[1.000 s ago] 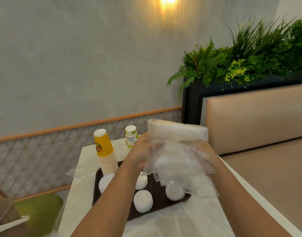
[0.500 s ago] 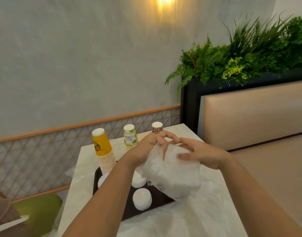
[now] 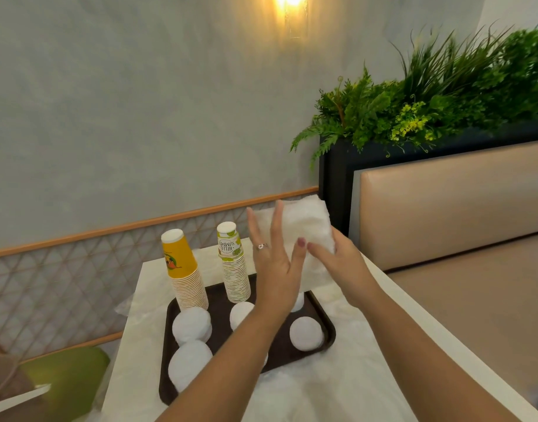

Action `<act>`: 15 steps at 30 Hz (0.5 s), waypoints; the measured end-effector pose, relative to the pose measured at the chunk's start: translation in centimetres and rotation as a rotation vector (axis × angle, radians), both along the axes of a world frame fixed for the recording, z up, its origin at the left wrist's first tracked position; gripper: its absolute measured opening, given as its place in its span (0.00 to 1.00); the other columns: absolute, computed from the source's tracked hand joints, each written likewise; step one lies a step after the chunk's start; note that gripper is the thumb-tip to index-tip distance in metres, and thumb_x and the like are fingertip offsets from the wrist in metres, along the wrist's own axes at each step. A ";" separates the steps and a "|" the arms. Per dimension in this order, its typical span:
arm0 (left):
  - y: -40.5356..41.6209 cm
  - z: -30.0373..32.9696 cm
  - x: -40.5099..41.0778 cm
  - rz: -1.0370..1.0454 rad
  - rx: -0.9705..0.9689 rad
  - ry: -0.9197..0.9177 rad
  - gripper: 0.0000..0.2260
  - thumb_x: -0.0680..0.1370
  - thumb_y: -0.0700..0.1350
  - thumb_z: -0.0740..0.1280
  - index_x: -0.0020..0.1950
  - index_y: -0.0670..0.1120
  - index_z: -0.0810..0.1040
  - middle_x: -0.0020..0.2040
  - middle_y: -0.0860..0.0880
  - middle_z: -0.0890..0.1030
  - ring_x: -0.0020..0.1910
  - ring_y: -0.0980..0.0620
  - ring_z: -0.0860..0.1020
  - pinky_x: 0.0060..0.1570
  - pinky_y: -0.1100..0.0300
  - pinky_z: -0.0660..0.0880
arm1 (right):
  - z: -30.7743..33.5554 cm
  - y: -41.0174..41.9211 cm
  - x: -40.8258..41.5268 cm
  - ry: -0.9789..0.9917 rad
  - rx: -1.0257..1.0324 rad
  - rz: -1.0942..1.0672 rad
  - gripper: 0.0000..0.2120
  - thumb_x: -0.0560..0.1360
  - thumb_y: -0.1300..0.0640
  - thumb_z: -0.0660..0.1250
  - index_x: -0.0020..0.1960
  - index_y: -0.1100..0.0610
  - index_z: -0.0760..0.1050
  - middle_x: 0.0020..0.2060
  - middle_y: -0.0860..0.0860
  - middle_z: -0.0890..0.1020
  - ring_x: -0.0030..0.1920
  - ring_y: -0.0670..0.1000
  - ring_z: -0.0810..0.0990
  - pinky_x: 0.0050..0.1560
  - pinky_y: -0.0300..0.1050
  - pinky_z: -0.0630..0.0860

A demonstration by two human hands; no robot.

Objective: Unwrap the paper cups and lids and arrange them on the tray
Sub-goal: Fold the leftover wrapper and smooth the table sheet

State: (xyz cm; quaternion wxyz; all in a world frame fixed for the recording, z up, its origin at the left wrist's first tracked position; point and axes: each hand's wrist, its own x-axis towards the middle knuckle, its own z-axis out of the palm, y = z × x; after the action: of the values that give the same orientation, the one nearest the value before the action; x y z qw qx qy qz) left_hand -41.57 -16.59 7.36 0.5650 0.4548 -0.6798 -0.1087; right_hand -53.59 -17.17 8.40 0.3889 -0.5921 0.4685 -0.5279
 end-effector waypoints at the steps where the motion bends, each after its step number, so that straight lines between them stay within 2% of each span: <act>1: -0.2 -0.2 -0.2 -0.010 0.031 -0.002 0.22 0.76 0.68 0.48 0.70 0.74 0.48 0.75 0.60 0.33 0.74 0.62 0.48 0.70 0.60 0.60 | 0.1 0.2 0.2 -0.039 0.018 0.044 0.09 0.77 0.55 0.65 0.54 0.42 0.73 0.52 0.46 0.81 0.52 0.47 0.80 0.50 0.42 0.78; 2: -0.4 -0.3 -0.2 -0.029 0.059 0.027 0.21 0.77 0.67 0.47 0.70 0.74 0.50 0.74 0.59 0.31 0.72 0.69 0.48 0.69 0.63 0.61 | 0.1 0.3 0.2 -0.073 0.038 0.082 0.10 0.77 0.55 0.65 0.54 0.41 0.73 0.52 0.46 0.81 0.53 0.47 0.80 0.51 0.44 0.79; 3: -0.4 -0.1 -0.2 -0.058 0.092 0.058 0.19 0.79 0.64 0.48 0.70 0.73 0.52 0.75 0.57 0.31 0.68 0.76 0.47 0.66 0.71 0.59 | 0.1 0.5 0.3 -0.104 0.058 0.116 0.10 0.77 0.56 0.65 0.54 0.42 0.73 0.53 0.47 0.82 0.53 0.48 0.81 0.53 0.46 0.79; 4: -0.3 0.3 0.0 -0.088 0.142 0.077 0.17 0.80 0.60 0.49 0.69 0.71 0.53 0.75 0.55 0.31 0.65 0.79 0.46 0.63 0.78 0.56 | 0.1 0.6 0.2 -0.133 0.079 0.144 0.11 0.77 0.56 0.65 0.55 0.43 0.73 0.53 0.47 0.82 0.53 0.49 0.81 0.54 0.47 0.79; 5: -0.4 0.5 0.2 -0.115 0.209 0.073 0.17 0.81 0.56 0.50 0.68 0.70 0.54 0.76 0.54 0.32 0.65 0.76 0.44 0.61 0.80 0.52 | 0.1 0.8 0.2 -0.164 0.099 0.172 0.11 0.77 0.57 0.64 0.56 0.44 0.73 0.52 0.47 0.83 0.52 0.49 0.82 0.53 0.46 0.79; 6: -0.5 0.7 0.5 -0.147 0.279 0.063 0.17 0.81 0.55 0.50 0.68 0.70 0.53 0.76 0.53 0.34 0.68 0.71 0.44 0.62 0.76 0.51 | 0.1 0.8 0.1 -0.202 0.118 0.199 0.10 0.78 0.58 0.64 0.56 0.46 0.74 0.50 0.47 0.84 0.51 0.48 0.83 0.51 0.44 0.80; 8: -0.7 1.2 0.9 -0.212 0.384 0.069 0.18 0.80 0.57 0.50 0.67 0.74 0.52 0.78 0.52 0.41 0.75 0.57 0.46 0.70 0.61 0.54 | 0.1 1.1 0.0 -0.261 0.144 0.249 0.09 0.78 0.60 0.64 0.54 0.48 0.74 0.44 0.44 0.85 0.47 0.45 0.84 0.44 0.39 0.80; 9: -0.8 1.3 1.2 -0.248 0.416 0.093 0.18 0.79 0.60 0.50 0.67 0.75 0.53 0.78 0.51 0.47 0.76 0.51 0.51 0.72 0.51 0.57 | 0.1 1.2 -0.1 -0.275 0.149 0.263 0.09 0.78 0.60 0.63 0.54 0.48 0.74 0.43 0.44 0.85 0.46 0.44 0.84 0.42 0.37 0.79; 10: -0.8 1.3 1.5 -0.290 0.452 0.136 0.17 0.79 0.60 0.51 0.67 0.76 0.56 0.78 0.52 0.54 0.75 0.48 0.58 0.71 0.46 0.63 | 0.1 1.4 -0.1 -0.282 0.152 0.268 0.09 0.78 0.60 0.63 0.53 0.48 0.74 0.43 0.44 0.85 0.45 0.44 0.84 0.40 0.36 0.78; 12: -0.9 1.2 2.0 -0.370 0.525 0.237 0.16 0.82 0.55 0.52 0.67 0.73 0.62 0.75 0.55 0.61 0.69 0.50 0.67 0.66 0.47 0.70 | 0.0 1.5 -0.2 -0.286 0.149 0.260 0.10 0.78 0.60 0.63 0.54 0.47 0.73 0.44 0.44 0.84 0.45 0.43 0.83 0.40 0.36 0.78; 15: -0.9 1.1 2.6 -0.416 0.519 0.289 0.20 0.84 0.47 0.52 0.68 0.71 0.63 0.74 0.56 0.62 0.68 0.50 0.68 0.65 0.48 0.71 | 0.0 1.7 0.0 -0.277 0.127 0.189 0.12 0.77 0.60 0.64 0.54 0.45 0.69 0.50 0.46 0.80 0.43 0.40 0.82 0.38 0.36 0.78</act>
State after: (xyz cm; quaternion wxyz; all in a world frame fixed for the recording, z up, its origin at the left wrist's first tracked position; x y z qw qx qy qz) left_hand -38.94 -17.52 8.44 0.4866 0.4150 -0.6208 -0.4535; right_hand -53.64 -15.43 8.45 0.5343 -0.5292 0.3851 -0.5350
